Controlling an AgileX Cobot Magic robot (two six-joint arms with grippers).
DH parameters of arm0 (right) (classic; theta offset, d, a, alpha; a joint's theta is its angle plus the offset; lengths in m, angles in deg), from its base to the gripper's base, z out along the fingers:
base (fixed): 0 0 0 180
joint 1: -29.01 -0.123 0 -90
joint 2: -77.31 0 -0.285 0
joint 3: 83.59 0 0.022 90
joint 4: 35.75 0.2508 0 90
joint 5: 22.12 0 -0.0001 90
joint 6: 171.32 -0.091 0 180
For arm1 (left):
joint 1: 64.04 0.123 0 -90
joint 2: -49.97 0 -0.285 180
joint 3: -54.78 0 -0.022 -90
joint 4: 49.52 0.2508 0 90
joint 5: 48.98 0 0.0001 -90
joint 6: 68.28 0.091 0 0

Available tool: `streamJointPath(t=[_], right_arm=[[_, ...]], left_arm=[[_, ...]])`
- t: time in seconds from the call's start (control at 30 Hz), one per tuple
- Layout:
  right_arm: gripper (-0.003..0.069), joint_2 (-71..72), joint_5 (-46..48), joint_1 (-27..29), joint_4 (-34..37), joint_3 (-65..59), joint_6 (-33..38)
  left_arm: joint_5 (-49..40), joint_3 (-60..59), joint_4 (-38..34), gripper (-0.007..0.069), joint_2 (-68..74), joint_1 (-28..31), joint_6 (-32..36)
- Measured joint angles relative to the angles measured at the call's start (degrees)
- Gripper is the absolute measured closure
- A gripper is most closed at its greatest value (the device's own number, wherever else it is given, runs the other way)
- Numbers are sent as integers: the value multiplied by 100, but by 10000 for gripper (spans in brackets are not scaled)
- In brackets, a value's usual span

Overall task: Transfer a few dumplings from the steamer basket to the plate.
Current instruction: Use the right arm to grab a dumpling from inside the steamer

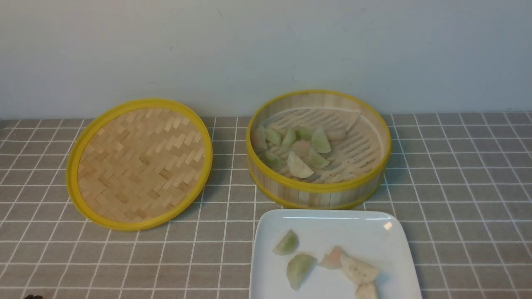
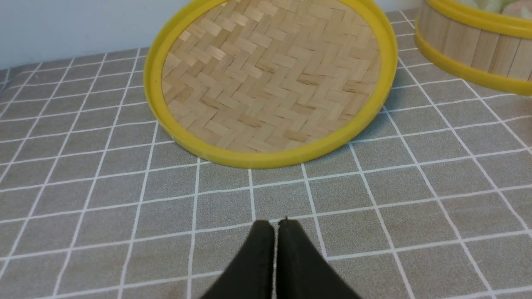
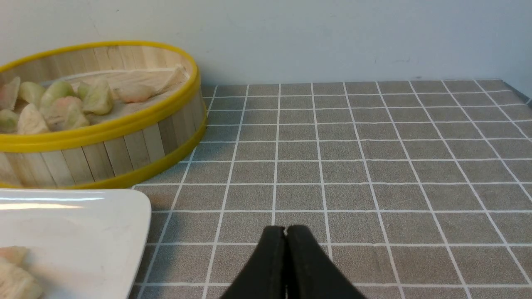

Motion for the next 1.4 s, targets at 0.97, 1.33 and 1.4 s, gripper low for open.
streamJointPath(t=[0.97, 1.33, 1.4], right_arm=[[668, 0, -2672, 0, 3190, -46, -968], [668, -1292, 566, -10, 2258, 2414, -667], [668, -1987, 1393, -10, 2044, 3153, -434]], left_arm=[[0, 0, 0, 629, 0, 0, 0], [0, 0, 0, 629, 0, 0, 0], [0, 0, 0, 629, 0, 0, 0]])
